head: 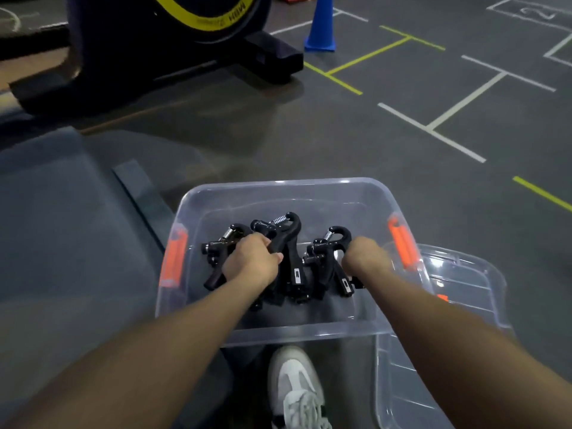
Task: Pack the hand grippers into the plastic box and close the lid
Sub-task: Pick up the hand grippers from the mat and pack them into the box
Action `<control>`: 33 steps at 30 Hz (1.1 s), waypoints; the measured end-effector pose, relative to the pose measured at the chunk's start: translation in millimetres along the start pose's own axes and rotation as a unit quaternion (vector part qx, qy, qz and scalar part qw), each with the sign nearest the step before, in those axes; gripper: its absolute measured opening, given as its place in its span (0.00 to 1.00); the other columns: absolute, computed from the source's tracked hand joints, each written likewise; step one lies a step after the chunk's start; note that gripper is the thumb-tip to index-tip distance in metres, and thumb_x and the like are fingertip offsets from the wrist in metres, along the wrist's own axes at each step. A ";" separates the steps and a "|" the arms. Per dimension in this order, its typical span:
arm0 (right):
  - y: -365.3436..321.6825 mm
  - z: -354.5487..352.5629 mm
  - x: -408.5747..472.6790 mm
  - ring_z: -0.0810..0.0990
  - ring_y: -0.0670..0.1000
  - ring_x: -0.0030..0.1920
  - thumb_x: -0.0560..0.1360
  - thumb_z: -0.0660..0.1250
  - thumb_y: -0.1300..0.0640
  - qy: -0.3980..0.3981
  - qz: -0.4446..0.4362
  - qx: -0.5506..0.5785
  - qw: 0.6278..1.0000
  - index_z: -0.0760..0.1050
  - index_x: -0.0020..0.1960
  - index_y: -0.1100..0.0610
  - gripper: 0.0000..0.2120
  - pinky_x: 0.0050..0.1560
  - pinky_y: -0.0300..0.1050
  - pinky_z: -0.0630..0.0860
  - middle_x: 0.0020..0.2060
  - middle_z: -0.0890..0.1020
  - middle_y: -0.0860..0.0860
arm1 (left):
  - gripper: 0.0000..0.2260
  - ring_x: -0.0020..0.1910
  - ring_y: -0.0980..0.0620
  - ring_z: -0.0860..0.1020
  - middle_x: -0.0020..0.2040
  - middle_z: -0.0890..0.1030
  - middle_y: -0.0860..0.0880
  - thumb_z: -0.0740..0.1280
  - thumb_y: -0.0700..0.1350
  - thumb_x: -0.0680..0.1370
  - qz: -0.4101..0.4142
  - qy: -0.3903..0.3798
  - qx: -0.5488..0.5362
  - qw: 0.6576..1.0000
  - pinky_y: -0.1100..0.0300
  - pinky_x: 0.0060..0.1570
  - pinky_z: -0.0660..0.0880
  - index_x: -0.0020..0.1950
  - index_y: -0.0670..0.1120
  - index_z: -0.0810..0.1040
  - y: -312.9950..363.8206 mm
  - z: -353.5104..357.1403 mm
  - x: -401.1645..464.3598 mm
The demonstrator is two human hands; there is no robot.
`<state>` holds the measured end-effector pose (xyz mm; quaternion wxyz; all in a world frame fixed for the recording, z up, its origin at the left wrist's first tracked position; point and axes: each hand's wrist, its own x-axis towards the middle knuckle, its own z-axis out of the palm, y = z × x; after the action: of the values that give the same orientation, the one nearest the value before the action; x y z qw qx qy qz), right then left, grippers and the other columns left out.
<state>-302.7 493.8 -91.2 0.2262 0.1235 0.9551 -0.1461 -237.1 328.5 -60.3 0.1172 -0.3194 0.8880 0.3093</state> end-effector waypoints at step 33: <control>-32.3 -19.3 3.1 0.71 0.49 0.31 0.79 0.62 0.65 -0.233 0.021 0.584 0.777 0.71 0.39 0.61 0.10 0.21 0.38 0.77 0.34 0.75 0.56 | 0.11 0.54 0.50 0.80 0.51 0.83 0.52 0.70 0.53 0.72 0.111 0.003 -0.040 0.993 0.56 0.55 0.76 0.53 0.51 0.80 44.5 18.1 -5.7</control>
<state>-322.8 470.9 -68.9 0.3295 0.2145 0.6017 -0.6953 -261.0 369.5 -51.0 0.0662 -0.2241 0.9054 0.3544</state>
